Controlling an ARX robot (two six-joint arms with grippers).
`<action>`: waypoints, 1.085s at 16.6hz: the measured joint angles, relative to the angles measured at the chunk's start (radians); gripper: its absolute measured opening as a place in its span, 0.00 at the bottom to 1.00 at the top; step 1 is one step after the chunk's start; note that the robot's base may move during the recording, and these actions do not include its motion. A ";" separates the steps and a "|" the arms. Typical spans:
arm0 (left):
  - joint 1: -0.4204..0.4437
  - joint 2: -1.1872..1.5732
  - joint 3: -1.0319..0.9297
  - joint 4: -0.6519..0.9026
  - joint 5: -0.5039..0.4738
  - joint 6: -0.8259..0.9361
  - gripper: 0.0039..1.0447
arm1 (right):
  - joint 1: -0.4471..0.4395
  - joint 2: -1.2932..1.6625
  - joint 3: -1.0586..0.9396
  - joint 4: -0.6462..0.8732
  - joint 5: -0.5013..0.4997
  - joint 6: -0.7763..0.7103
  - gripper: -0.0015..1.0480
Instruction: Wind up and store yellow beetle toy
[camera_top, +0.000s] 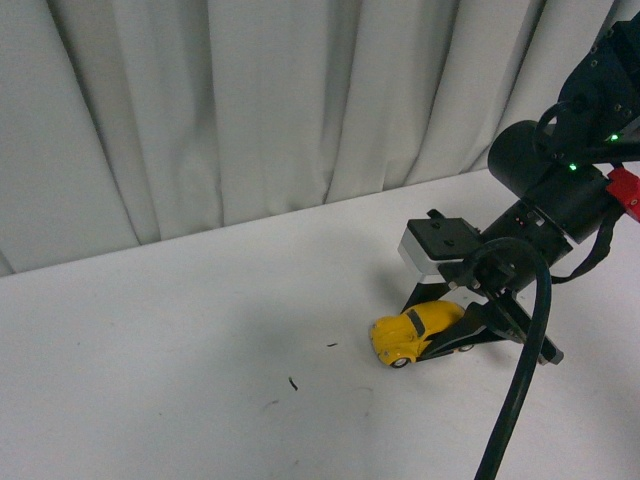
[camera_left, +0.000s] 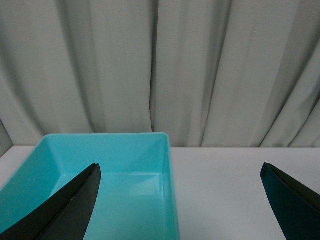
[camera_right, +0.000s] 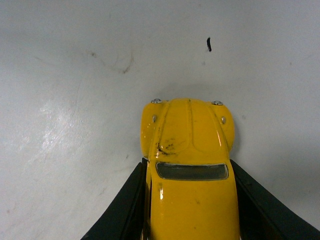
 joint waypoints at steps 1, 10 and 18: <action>0.000 0.000 0.000 0.000 0.000 0.000 0.94 | -0.016 -0.006 -0.011 0.005 0.000 0.000 0.40; 0.000 0.000 0.000 0.000 0.000 0.000 0.94 | -0.140 -0.044 -0.113 0.022 -0.010 -0.011 0.40; 0.000 0.000 0.000 0.000 0.000 0.000 0.94 | -0.270 -0.094 -0.151 -0.014 0.076 -0.011 0.40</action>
